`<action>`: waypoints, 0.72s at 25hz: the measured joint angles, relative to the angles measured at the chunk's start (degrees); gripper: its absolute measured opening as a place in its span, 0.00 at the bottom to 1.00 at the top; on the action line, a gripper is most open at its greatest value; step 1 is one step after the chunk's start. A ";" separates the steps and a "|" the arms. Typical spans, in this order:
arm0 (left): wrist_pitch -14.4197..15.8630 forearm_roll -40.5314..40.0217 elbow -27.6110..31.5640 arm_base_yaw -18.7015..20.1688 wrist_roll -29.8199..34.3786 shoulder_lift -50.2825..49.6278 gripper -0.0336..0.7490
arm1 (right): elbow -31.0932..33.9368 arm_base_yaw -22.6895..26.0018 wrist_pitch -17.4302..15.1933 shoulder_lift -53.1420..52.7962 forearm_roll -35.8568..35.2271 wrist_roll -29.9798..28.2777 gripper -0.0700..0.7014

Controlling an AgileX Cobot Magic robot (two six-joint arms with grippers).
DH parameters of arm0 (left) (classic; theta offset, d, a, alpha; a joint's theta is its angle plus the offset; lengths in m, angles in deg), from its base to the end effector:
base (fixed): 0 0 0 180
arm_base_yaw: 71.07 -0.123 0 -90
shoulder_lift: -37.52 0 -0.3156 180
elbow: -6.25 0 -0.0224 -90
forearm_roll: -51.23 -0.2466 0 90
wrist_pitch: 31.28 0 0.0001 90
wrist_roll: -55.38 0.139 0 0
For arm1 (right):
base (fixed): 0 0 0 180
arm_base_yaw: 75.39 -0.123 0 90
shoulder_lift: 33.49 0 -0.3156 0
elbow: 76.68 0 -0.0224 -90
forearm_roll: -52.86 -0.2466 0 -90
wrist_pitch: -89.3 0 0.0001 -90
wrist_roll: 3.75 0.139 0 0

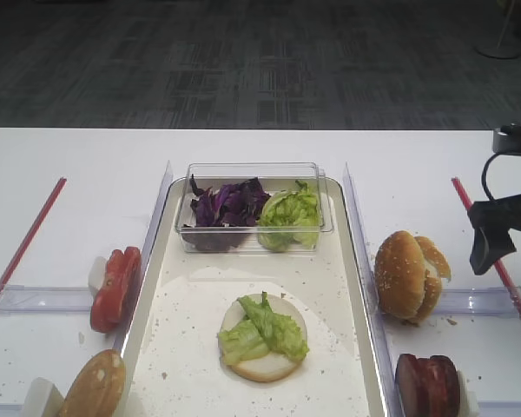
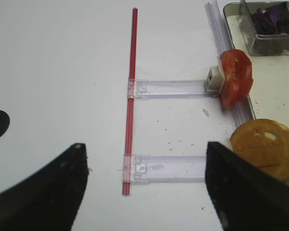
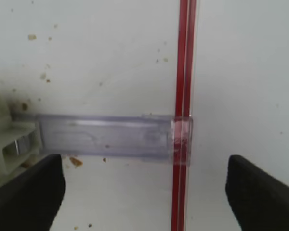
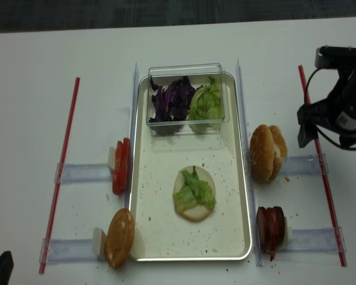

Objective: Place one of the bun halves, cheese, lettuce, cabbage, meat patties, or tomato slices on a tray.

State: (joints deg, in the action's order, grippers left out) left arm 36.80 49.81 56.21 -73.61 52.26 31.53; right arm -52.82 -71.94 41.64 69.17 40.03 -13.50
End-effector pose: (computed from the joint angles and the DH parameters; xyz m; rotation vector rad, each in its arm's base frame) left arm -0.0071 0.0029 0.2347 -0.1101 2.1617 0.0244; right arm 0.2970 0.0050 0.1659 0.0494 3.0113 0.2419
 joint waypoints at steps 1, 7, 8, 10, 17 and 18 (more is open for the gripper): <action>0.00 0.00 0.00 0.00 0.00 0.00 0.65 | 1.44 0.00 0.36 -1.23 0.00 0.00 0.98; 0.00 0.00 0.00 0.00 0.08 0.00 0.65 | 9.99 0.00 0.58 -11.27 0.00 0.00 0.96; 0.00 0.00 0.00 0.00 0.08 0.00 0.65 | 11.05 0.00 0.46 -13.25 0.00 0.14 0.96; 0.00 0.00 0.00 0.00 0.08 0.00 0.65 | 13.50 0.00 -0.24 -16.89 0.00 0.16 0.96; 0.00 0.00 0.00 0.00 0.08 0.00 0.65 | 21.45 0.00 -4.18 -29.83 0.98 1.19 0.95; 0.00 0.00 0.00 0.00 0.08 0.00 0.65 | 22.54 0.00 -4.75 -31.99 1.11 1.59 0.95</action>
State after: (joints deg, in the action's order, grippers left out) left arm 36.80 49.81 56.21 -73.61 52.34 31.53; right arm -30.28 -71.94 36.89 37.18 41.15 -11.92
